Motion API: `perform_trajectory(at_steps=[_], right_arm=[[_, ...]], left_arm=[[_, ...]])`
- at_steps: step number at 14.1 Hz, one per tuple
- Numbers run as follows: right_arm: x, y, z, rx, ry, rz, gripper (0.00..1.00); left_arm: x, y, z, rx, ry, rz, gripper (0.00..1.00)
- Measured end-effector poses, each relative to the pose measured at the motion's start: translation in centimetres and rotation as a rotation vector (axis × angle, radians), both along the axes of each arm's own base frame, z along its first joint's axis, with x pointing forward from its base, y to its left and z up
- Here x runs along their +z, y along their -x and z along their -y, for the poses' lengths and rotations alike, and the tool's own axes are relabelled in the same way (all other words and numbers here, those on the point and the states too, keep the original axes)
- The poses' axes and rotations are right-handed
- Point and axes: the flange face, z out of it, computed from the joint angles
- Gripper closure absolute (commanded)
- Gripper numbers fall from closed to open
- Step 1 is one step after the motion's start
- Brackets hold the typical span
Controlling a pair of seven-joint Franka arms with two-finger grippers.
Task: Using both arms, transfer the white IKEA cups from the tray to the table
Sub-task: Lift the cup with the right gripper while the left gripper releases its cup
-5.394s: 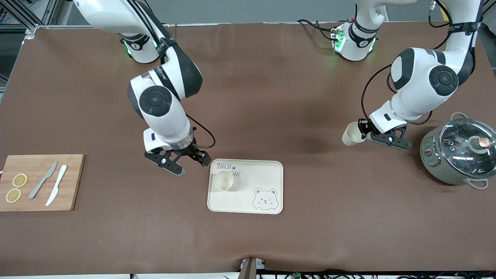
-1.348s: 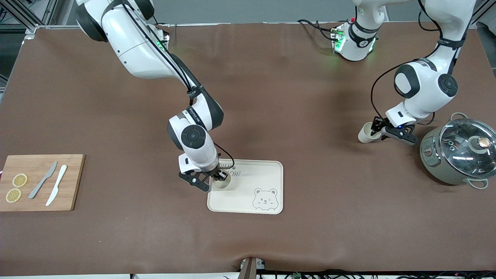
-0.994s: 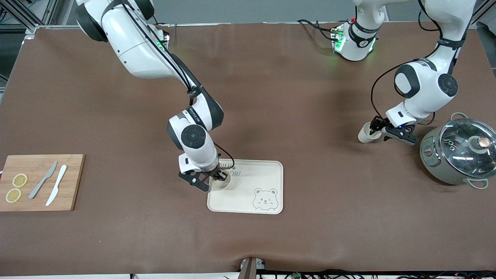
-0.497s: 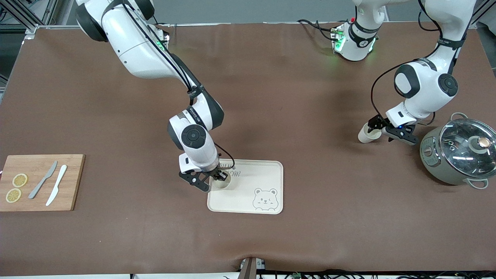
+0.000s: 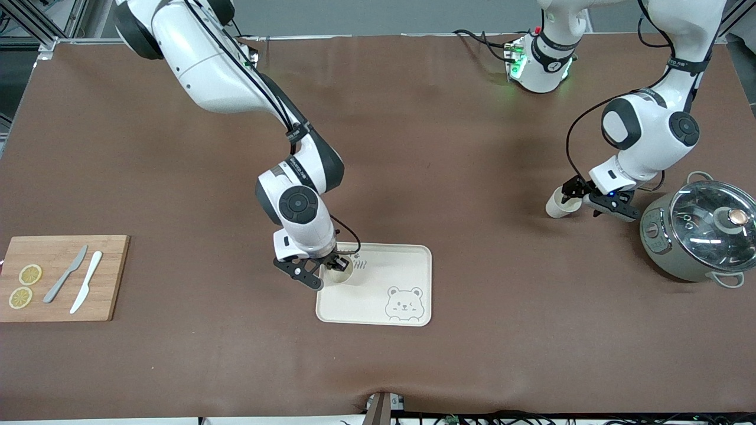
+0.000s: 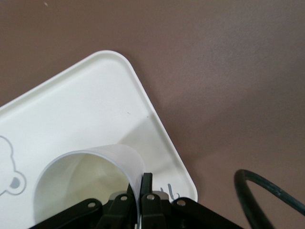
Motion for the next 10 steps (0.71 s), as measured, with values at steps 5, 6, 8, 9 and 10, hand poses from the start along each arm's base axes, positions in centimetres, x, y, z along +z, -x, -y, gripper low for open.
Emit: perform_trajectory(at_steps=[5,6,8,9,10], right_arm=[[10.4,1.0,1.2,0.008,0.035,-0.027,1.00],[12.3,1.2,1.8,0.029,0.037,-0.032,1.00],[15.3,1.2,4.2,0.089,0.060,-0.057,1.00],[16.6,1.0,6.3,0.129,0.077,-0.082,1.00],[17.9,0.6,8.7,0.174,0.091,-0.107,1.00]], left_arm=[[1.8,-0.5,0.0,0.001,-0.002,0.034,0.00],[2.4,-0.6,0.0,0.003,0.002,0.034,0.00],[3.9,-0.6,0.2,0.008,0.014,0.027,0.00],[4.8,-0.7,0.4,0.009,0.023,0.021,0.00],[5.9,-0.8,0.6,0.015,0.033,0.014,0.00]])
